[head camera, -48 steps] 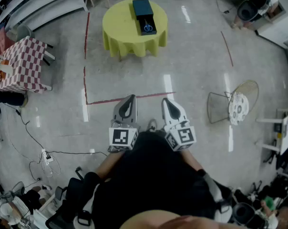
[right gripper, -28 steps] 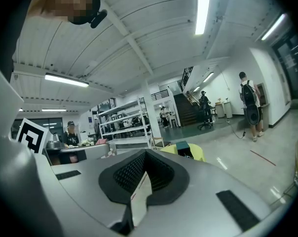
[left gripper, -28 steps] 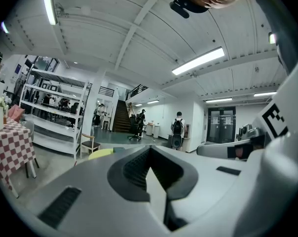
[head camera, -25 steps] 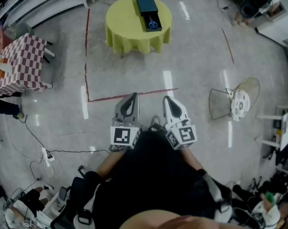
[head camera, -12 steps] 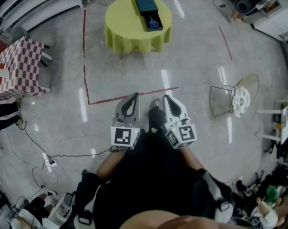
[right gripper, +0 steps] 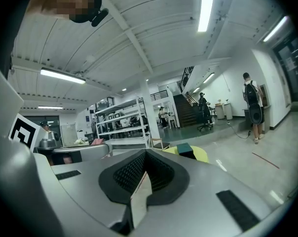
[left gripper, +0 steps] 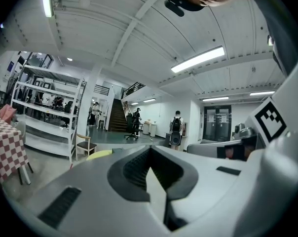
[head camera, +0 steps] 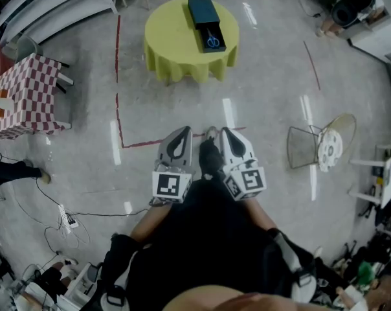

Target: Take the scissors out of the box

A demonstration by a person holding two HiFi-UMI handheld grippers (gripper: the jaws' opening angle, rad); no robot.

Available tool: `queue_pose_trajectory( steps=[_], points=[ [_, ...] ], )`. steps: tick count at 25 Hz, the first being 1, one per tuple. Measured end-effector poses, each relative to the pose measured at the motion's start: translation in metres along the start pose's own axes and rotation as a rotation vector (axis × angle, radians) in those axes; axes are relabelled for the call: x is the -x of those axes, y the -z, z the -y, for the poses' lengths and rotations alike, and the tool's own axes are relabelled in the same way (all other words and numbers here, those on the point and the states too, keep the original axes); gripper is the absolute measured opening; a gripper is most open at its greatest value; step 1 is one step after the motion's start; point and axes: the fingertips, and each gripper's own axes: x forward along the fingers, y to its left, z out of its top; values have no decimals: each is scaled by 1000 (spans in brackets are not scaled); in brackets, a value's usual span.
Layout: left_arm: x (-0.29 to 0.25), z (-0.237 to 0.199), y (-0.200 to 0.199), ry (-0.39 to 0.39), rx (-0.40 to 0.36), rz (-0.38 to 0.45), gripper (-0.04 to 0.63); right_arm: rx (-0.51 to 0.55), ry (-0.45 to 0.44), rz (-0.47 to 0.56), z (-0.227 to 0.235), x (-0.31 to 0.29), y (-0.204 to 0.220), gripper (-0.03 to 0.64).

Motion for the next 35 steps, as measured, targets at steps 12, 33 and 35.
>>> queue_pose_trajectory(
  steps=[12, 33, 35],
  points=[
    [-164, -17, -23, -32, -18, -33, -8, -2, -32, -10, 116, -111, -42, -2],
    [-320, -51, -39, -136, -14, -59, -8, -11, -103, -84, 232, -249, -57, -2],
    [-333, -61, -39, -130, -11, -60, -8, -8, -95, -83, 236, -265, -59, -2]
  ],
)
